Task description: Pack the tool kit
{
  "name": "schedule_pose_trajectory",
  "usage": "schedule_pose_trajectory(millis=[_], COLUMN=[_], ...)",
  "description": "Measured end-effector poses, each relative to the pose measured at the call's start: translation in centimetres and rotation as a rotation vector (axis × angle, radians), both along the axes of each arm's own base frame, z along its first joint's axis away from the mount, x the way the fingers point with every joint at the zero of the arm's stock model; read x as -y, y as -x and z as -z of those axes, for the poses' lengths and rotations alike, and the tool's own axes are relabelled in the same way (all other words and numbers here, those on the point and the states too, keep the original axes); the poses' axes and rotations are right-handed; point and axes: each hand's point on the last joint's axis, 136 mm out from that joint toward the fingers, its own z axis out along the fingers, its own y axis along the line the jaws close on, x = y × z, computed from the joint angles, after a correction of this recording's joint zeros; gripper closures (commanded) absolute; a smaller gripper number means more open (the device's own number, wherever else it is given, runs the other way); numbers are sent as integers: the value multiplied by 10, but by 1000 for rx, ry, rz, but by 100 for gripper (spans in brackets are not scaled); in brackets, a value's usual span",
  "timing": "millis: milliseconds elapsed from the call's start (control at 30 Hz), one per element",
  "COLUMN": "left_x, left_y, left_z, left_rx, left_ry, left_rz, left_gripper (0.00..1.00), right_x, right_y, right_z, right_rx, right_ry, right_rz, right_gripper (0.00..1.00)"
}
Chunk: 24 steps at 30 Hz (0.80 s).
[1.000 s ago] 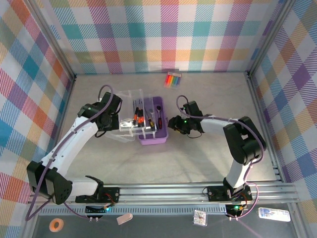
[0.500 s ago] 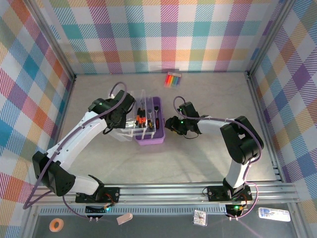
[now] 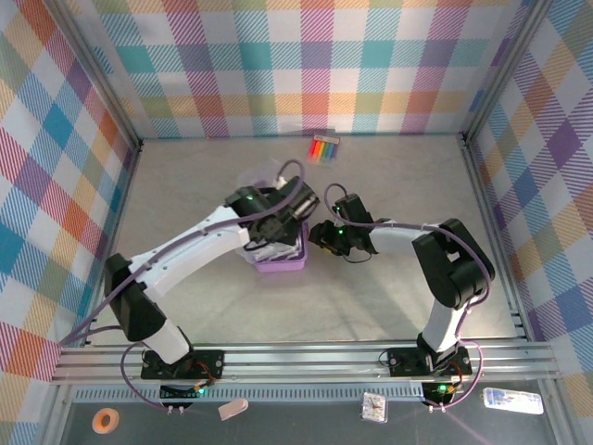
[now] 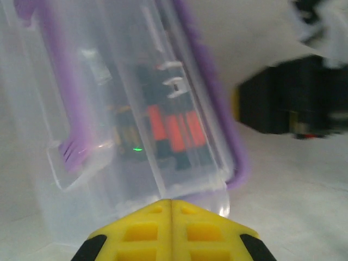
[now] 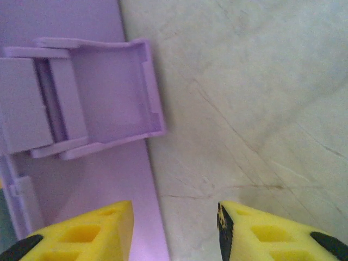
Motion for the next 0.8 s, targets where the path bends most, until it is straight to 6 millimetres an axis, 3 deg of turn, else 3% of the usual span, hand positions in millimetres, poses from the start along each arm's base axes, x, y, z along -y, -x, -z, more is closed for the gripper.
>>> schedule_pose_trajectory(millis=[133, 167, 300, 333, 400, 467, 533, 667, 800], left_x=[28, 30, 29, 26, 18, -2, -25, -61, -62], left_y=[12, 13, 10, 7, 0, -13, -27, -51, -62], left_z=[19, 19, 11, 7, -1, -7, -8, -2, 10], left_rx=[-78, -86, -56, -43, -19, -4, 2, -16, -50], left_ry=[38, 45, 60, 65, 79, 90, 94, 88, 75], left_rz=[64, 68, 65, 59, 28, -23, -92, -191, -189], left_gripper=[100, 96, 68, 57, 48, 32, 24, 14, 13], right_x=[14, 19, 32, 36, 40, 44, 47, 53, 55], right_y=[1, 0, -3, -3, 0, 4, 8, 16, 21], right_z=[-5, -8, -29, -34, -41, -45, -46, -44, -38], right_rx=[2, 10, 65, 81, 103, 115, 124, 130, 125], right_ry=[11, 14, 23, 26, 32, 41, 49, 69, 85], right_rz=[30, 40, 65, 71, 74, 66, 61, 46, 31], right_gripper=[54, 54, 53, 53, 51, 49, 46, 41, 37])
